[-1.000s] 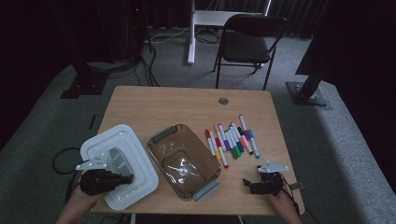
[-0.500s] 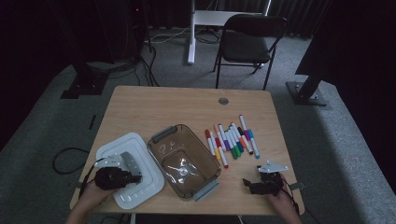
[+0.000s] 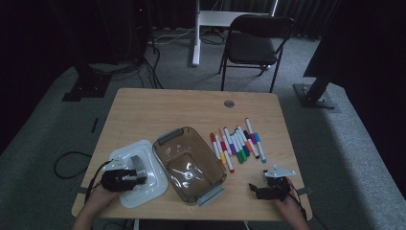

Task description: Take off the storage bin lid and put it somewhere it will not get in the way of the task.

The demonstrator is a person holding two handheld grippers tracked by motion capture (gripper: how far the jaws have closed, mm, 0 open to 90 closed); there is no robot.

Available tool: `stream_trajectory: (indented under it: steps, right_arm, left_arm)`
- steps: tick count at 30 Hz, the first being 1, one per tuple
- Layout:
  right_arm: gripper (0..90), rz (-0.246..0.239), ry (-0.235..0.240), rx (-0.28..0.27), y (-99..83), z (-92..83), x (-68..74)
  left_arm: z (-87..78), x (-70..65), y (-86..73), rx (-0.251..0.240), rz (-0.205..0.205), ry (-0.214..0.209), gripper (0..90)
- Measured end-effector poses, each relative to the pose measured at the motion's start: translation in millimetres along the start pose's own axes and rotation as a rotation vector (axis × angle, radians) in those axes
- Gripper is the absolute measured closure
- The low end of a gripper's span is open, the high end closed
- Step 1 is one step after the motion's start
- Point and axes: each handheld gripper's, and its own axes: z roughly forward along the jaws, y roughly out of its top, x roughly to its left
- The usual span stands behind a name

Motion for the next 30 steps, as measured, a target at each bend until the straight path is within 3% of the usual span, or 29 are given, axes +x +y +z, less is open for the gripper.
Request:
stream_trajectory:
  steps: [7, 14, 19, 22, 24, 26, 28, 30]
  right_arm:
    - [13.6, 0.000, 0.000, 0.000, 0.0, 0.0, 0.0]
    - [13.6, 0.001, 0.000, 0.000, 0.0, 0.0, 0.0]
    - [13.6, 0.000, 0.000, 0.000, 0.0, 0.0, 0.0]
    - [13.6, 0.000, 0.000, 0.000, 0.0, 0.0, 0.0]
    - [13.6, 0.001, 0.000, 0.000, 0.0, 0.0, 0.0]
    - [13.6, 0.000, 0.000, 0.000, 0.0, 0.0, 0.0]
    - [13.6, 0.000, 0.000, 0.000, 0.0, 0.0, 0.0]
    - [13.6, 0.001, 0.000, 0.000, 0.0, 0.0, 0.0]
  left_arm:
    - [-13.9, 1.4, -1.1, -0.049, -0.044, 0.026, 34.1]
    - [-26.4, 1.9, -4.3, -0.035, -0.061, 0.082, 19.0]
    - [-32.3, 5.3, -8.6, -0.040, -0.084, 0.123, 14.5]
    - [-39.5, 4.5, -11.1, -0.051, -0.085, 0.185, 14.4]
    - [-42.0, 4.4, -11.8, -0.040, -0.088, 0.201, 8.5]
    - [-44.6, 4.1, -13.2, -0.030, -0.085, 0.227, 8.2]
    - [-46.4, 5.8, -15.5, -0.024, -0.101, 0.222, 0.5]
    - [-48.3, 6.4, -18.7, -0.020, -0.099, 0.242, 0.4]
